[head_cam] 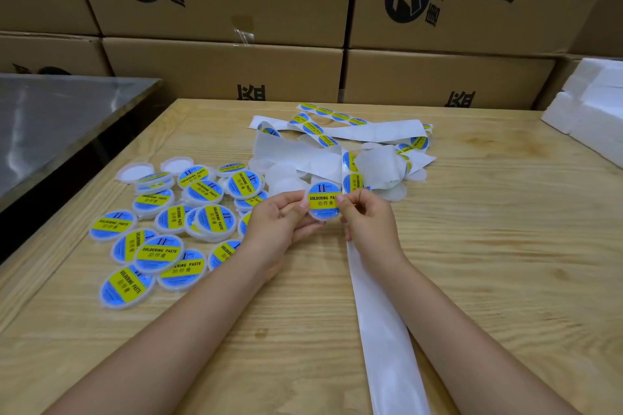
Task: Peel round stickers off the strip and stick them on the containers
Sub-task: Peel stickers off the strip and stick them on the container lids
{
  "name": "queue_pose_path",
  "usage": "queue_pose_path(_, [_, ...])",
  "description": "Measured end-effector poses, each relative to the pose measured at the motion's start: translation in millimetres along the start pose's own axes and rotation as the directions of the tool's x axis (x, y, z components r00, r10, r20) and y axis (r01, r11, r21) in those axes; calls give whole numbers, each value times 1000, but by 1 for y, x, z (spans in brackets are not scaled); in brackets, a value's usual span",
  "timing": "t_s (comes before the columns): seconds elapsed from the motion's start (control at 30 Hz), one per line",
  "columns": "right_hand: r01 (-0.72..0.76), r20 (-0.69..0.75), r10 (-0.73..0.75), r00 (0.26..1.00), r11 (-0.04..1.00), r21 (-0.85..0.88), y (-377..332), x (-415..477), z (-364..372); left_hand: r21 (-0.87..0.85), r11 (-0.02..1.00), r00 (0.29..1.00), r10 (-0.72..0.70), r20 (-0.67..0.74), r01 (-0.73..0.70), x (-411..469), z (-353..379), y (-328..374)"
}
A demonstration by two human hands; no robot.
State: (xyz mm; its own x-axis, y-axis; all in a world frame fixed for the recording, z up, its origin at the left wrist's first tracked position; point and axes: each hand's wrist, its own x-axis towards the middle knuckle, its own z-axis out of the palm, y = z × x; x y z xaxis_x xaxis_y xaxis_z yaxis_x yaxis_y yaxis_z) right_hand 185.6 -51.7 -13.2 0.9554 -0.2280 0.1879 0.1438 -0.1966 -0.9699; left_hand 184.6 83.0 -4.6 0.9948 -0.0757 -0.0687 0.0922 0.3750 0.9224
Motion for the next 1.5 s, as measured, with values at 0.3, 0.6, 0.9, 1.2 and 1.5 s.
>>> queue_pose_path(0.3, [97,-69,-111,991,977,-188,-1,-4,3,49,997,997,57,-46,-55,-1,5,0])
queue_pose_path(0.6, [187,-152,-270,951,891,-413,-4,-12,4,226,962,971,188,-148,-151,-3,11,-9])
queue_pose_path(0.9, [140,-186,-196,963,951,-277,-4,-14,7,378,862,907,405,-116,-337,-9,15,-12])
queue_pose_path(1.2, [147,-97,-153,983,987,-69,3,-8,8,-23,992,987,121,-108,-124,-3,12,-5])
queue_pose_path(1.5, [96,-312,-100,945,995,-29,7,-1,0,8,999,998,33,57,-33,-10,16,-8])
